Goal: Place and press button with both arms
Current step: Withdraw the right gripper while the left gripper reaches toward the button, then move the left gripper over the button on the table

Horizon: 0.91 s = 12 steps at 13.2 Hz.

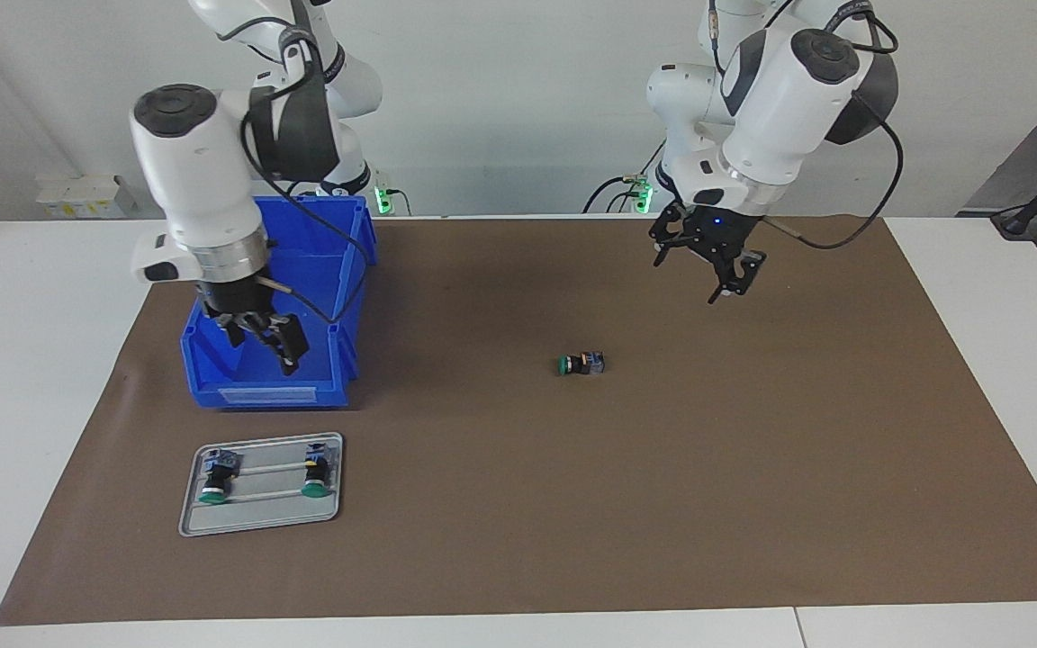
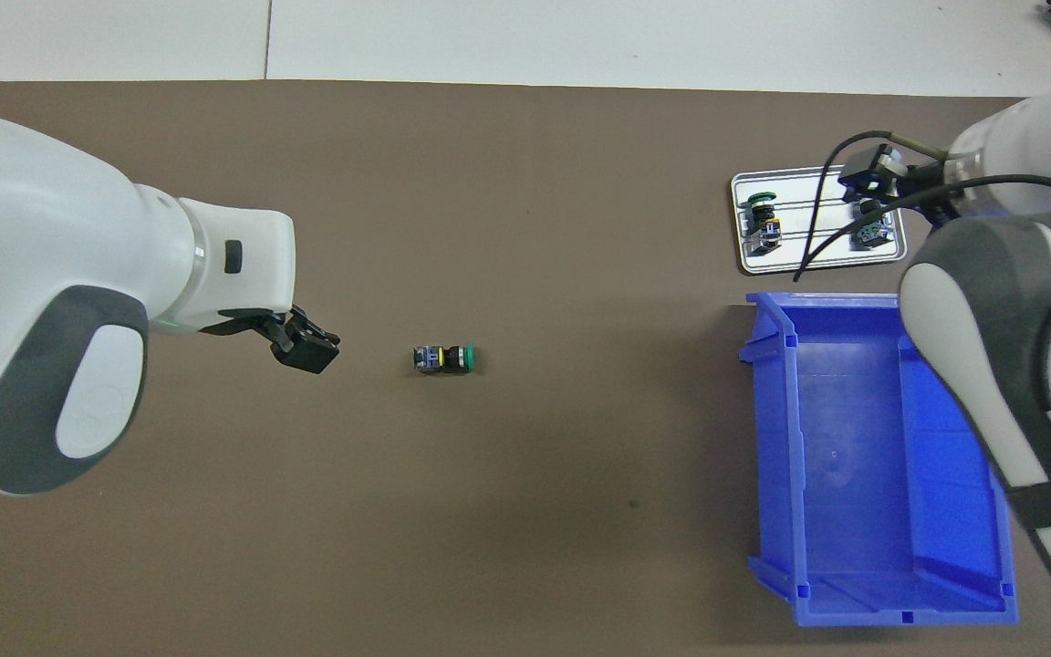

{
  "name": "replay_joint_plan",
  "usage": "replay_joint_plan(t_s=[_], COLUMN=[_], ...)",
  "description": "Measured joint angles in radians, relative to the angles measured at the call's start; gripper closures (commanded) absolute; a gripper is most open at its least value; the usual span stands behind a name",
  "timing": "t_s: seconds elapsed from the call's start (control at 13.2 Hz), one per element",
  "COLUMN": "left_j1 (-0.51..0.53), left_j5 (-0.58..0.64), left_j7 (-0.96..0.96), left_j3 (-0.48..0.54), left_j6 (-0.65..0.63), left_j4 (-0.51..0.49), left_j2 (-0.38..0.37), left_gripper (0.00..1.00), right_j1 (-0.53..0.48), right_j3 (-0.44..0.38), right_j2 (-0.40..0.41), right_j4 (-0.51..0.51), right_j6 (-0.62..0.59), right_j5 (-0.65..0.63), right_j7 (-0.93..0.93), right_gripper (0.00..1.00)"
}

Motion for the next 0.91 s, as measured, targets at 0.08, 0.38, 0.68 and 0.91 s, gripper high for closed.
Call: replay_joint_plan(t_s=[0.08, 0.38, 0.68, 0.91], left_j1=[-0.032, -0.116, -0.183, -0.187], left_j5=[-0.002, -0.003, -0.003, -0.003], left_j7=[0.055, 0.255, 0.292, 0.371], left_j3=[0.000, 0.000, 0.000, 0.005], left_j6=[0.026, 0.197, 0.411, 0.432], left_j4=[-0.031, -0.194, -0.291, -0.293], left_j2=[-0.005, -0.006, 0.024, 0.027], left_gripper=[0.00, 0.00, 0.01, 0.01], right_j1=[-0.034, -0.069, -0.071, -0.077], right_j3=[0.000, 0.002, 0.006, 0.004], right_j2=[-0.022, -0.150, -0.225, -0.217], right_j4=[0.000, 0.004, 0.004, 0.002], right_j6=[-0.029, -0.202, -0.284, -0.332], right_j5=[0.002, 0.005, 0.005, 0.031], right_j7=[-0.078, -0.210, -0.335, -0.368], right_gripper=[0.00, 0.00, 0.00, 0.00])
